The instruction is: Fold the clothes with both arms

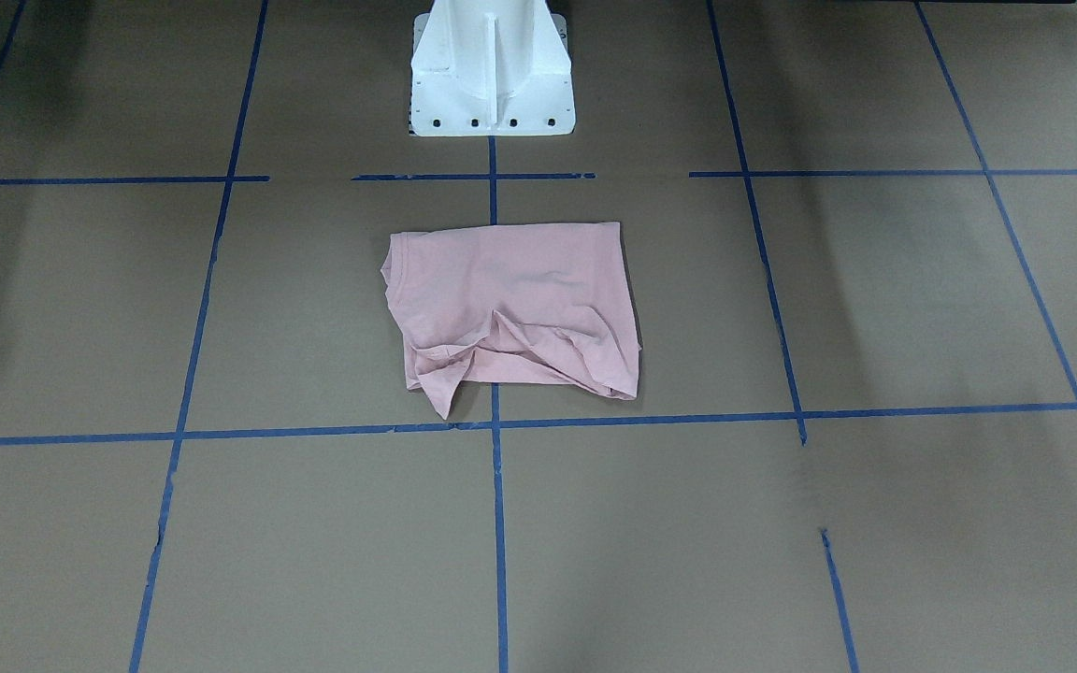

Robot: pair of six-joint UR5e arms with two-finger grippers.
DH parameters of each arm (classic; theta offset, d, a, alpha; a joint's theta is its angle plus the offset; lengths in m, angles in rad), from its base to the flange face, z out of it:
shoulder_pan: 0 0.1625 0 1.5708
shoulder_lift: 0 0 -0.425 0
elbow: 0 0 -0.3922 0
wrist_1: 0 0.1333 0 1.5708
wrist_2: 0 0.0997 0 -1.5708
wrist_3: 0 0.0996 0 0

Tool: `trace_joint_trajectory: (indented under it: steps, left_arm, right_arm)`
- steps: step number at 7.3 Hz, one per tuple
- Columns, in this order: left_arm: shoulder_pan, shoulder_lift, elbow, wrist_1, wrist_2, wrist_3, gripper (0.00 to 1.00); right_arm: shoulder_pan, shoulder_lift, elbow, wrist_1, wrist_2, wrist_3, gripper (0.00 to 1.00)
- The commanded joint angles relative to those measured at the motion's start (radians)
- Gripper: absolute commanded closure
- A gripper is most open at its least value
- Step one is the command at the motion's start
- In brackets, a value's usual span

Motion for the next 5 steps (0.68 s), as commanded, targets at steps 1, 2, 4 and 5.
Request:
trace_joint_trajectory:
  steps: [1,2,4,5]
  left_arm:
    - [0.0,-0.031,-0.021,0.02,0.014,-0.002,0.0]
    - [-0.001,-0.033,-0.025,0.018,0.013,-0.001,0.0]
    - [-0.001,-0.033,-0.025,0.017,0.013,0.001,0.0]
    - [-0.001,-0.032,-0.025,0.015,0.013,0.001,0.0]
  right_arm:
    - [-0.001,0.001,0.0,0.0,-0.002,0.0,0.0]
    - [-0.001,0.002,0.0,0.0,-0.002,0.0,0.0]
    - [-0.001,0.002,0.003,0.002,-0.001,-0.012,0.0]
    - [-0.001,0.002,0.004,0.002,-0.001,-0.012,0.0]
